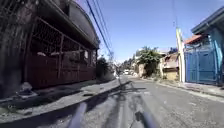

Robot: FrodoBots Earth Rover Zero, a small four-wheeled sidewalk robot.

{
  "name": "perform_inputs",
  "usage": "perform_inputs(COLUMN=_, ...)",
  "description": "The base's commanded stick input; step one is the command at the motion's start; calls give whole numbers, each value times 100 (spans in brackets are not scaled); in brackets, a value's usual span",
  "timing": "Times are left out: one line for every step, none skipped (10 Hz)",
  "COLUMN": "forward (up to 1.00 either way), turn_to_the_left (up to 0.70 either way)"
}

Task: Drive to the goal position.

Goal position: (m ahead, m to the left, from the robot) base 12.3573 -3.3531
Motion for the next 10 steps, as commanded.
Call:
perform_inputs(forward=50, turn_to_the_left=-50)
perform_inputs(forward=50, turn_to_the_left=-50)
perform_inputs(forward=50, turn_to_the_left=-39)
perform_inputs(forward=50, turn_to_the_left=0)
perform_inputs(forward=50, turn_to_the_left=0)
perform_inputs(forward=50, turn_to_the_left=0)
perform_inputs(forward=50, turn_to_the_left=0)
perform_inputs(forward=50, turn_to_the_left=0)
perform_inputs(forward=50, turn_to_the_left=0)
perform_inputs(forward=50, turn_to_the_left=0)
